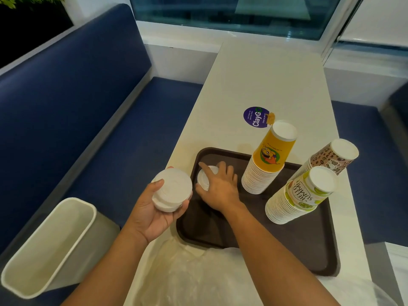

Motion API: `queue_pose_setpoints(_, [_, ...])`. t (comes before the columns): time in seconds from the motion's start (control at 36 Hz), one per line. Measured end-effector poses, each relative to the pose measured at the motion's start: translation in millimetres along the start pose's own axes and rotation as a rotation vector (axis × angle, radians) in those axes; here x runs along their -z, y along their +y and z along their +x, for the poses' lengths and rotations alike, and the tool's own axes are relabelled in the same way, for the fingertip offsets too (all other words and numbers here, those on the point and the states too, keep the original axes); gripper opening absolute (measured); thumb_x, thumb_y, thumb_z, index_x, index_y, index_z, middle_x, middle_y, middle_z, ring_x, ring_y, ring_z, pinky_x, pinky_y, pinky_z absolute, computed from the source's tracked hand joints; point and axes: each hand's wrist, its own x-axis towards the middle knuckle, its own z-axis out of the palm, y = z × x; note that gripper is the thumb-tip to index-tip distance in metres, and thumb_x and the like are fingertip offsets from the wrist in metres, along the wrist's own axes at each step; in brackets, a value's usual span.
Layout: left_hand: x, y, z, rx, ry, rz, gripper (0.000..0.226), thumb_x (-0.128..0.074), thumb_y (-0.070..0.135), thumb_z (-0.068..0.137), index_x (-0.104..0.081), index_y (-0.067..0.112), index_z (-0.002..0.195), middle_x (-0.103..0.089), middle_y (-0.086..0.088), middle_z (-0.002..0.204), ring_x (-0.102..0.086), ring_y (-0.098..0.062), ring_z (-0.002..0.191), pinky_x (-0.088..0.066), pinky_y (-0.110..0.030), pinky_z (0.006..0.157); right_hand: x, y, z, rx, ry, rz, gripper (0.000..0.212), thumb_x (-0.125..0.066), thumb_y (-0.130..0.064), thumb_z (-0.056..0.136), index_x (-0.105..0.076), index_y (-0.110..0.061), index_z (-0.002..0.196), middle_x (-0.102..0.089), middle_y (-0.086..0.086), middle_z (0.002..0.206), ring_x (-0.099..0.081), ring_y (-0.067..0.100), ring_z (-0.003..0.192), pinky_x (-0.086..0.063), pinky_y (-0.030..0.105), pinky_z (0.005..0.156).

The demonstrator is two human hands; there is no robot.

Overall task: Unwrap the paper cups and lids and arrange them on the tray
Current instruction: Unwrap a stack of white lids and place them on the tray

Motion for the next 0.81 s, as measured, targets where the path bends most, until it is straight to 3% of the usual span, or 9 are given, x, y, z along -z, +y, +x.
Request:
queue_pose_setpoints(0.11, [-0.8,-2.1,2.3,0.023,0.011,0.012,0.098,-0.1,0.025,0.054,-0.06,0.026,0.144,-0.062,-0.021,0.138,-0.07,-0.04,0.111,-0.064,-0.044,0.07,0.7,-2.1,1.9,0.024,-0.037,-0.016,0.073,-0.059,-0.068,0.09,-0.028,-0.046,0.153,-0.019,0.005,0.159,-0.019,0.035,0.146,-0.025,0.056,0.122])
queue_pose_setpoints(0.19, [-3.1,-3.0,1.7,0.039,0.016,-0.001,0.11,-0.104,0.025,0.045,-0.058,0.025,0.145,-0.06,-0.022,0.141,-0.069,-0.04,0.113,-0.064,-0.044,0.071,2.2,-2.8,3.2,0.044,-0.052,-0.033,0.077,-0.061,-0.069,0.088,-0.026,-0.047,0.153,-0.019,0.004,0.161,-0.019,0.036,0.147,-0.022,0.057,0.122])
queue_pose_setpoints(0.33, [-6.1,-4.6,-5.9,0.04,0.034,-0.016,0.083,-0.09,0.032,0.069,-0.056,0.026,0.145,-0.062,-0.022,0.136,-0.069,-0.039,0.111,-0.065,-0.043,0.071,16.4,-4.7,-5.6,0.064,-0.01,0.029,0.092,-0.062,-0.072,0.083,-0.011,-0.05,0.156,-0.018,0.004,0.164,-0.017,0.036,0.148,-0.022,0.06,0.12])
queue_pose_setpoints(0.39, [-5.9,-3.7,-9.2,0.04,0.033,-0.019,0.089,-0.094,0.032,0.065,-0.055,0.026,0.146,-0.061,-0.022,0.138,-0.068,-0.039,0.111,-0.065,-0.043,0.071,29.0,-7.7,-15.1,0.065,0.061,0.117,0.088,-0.063,-0.062,0.084,-0.016,-0.045,0.157,-0.021,0.003,0.165,-0.018,0.034,0.15,-0.025,0.059,0.121])
queue_pose_setpoints(0.47, [-6.9,-2.0,-13.7,0.036,0.045,-0.011,0.11,-0.103,0.034,0.05,-0.053,0.026,0.147,-0.059,-0.022,0.142,-0.067,-0.04,0.116,-0.064,-0.044,0.072,50.4,-18.1,-39.7,0.05,0.16,0.522,0.074,-0.055,-0.044,0.086,-0.031,-0.037,0.155,-0.027,-0.006,0.161,-0.024,0.02,0.147,-0.033,0.05,0.121])
queue_pose_setpoints(0.53, [-10.0,-3.7,-16.7,0.031,0.045,-0.001,0.1,-0.098,0.044,0.061,-0.053,0.024,0.148,-0.058,-0.022,0.146,-0.066,-0.039,0.119,-0.063,-0.045,0.073,61.9,-27.3,-58.4,0.171,0.108,0.716,0.072,-0.057,-0.036,0.088,-0.031,-0.039,0.155,-0.026,-0.015,0.161,-0.025,0.01,0.147,-0.031,0.042,0.122])
queue_pose_setpoints(0.61, [-18.2,-8.2,-21.9,0.029,0.034,0.084,0.07,-0.066,0.063,0.089,-0.06,0.021,0.144,-0.065,-0.019,0.14,-0.067,-0.036,0.122,-0.062,-0.048,0.082,71.3,-42.7,-81.4,0.381,-0.05,0.586,0.089,-0.072,-0.048,0.09,-0.017,-0.043,0.159,-0.019,-0.02,0.163,-0.019,-0.004,0.143,-0.02,0.015,0.114])
queue_pose_setpoints(0.67, [-24.8,-10.8,-24.8,0.022,0.026,0.127,0.061,-0.055,0.062,0.097,-0.062,0.021,0.141,-0.068,-0.017,0.136,-0.068,-0.036,0.122,-0.061,-0.05,0.087,70.3,-49.1,-87.4,0.42,-0.07,0.514,0.094,-0.074,-0.056,0.088,-0.014,-0.045,0.159,-0.023,-0.02,0.161,-0.019,-0.01,0.136,-0.016,0.007,0.105])
queue_pose_setpoints(0.81, [-31.7,-17.4,-29.2,0.013,0.04,0.141,0.06,-0.059,0.06,0.095,-0.061,0.023,0.142,-0.068,-0.018,0.135,-0.068,-0.037,0.122,-0.06,-0.053,0.089,69.6,-50.1,-94.5,0.366,0.003,0.487,0.085,-0.075,-0.057,0.087,-0.026,-0.043,0.155,-0.034,-0.019,0.153,-0.032,0.001,0.136,-0.033,0.025,0.111])
